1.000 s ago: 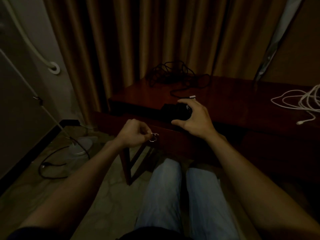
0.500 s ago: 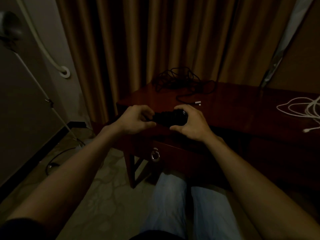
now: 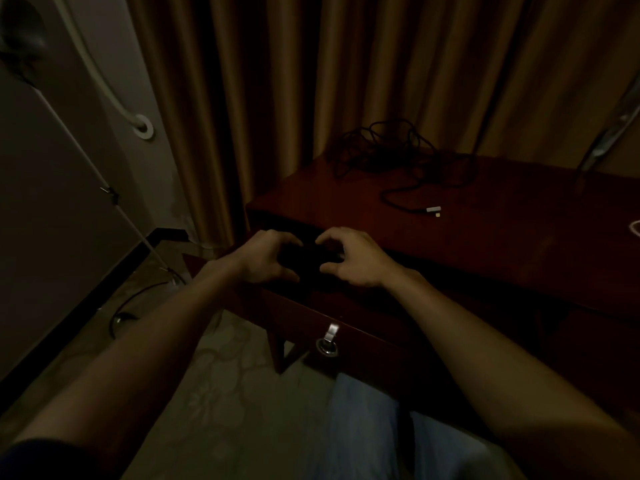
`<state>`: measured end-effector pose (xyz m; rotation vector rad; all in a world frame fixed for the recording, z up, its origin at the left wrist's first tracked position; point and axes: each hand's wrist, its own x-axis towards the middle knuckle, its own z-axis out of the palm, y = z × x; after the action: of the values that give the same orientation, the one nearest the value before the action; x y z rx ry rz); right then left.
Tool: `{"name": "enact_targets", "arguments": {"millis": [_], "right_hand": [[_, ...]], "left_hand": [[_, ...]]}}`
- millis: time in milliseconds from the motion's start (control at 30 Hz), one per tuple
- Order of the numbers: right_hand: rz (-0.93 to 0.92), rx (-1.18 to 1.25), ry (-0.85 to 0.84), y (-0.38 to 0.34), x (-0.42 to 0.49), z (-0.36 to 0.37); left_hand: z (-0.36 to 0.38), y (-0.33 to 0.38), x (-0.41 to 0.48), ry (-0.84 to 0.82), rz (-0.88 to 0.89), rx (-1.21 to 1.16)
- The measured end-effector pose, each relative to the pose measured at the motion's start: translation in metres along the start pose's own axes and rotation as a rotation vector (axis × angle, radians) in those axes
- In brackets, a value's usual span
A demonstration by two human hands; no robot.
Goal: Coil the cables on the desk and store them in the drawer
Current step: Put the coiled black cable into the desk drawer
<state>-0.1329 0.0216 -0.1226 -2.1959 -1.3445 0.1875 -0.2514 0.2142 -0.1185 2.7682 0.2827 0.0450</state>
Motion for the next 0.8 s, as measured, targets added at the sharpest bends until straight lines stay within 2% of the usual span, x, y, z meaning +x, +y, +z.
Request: {"name": "enact_targets", "arguments": {"millis": [100, 467, 800], "right_hand": [[0.004, -0.042, -0.044, 0.005, 0.01, 0.009], [-0.06, -0.132, -0.034, 0.008, 0.025, 0.022], [-0.061, -0.165, -0.028, 0.006, 0.014, 0.001]], "left_hand": [[0.002, -0.005, 0.014, -0.04, -0.019, 0.028], [0.007, -0.019, 0.034, -0.22, -0.152, -0.038], [-0.018, 0.001, 0.027, -0.162, -0.122, -0.104]]}}
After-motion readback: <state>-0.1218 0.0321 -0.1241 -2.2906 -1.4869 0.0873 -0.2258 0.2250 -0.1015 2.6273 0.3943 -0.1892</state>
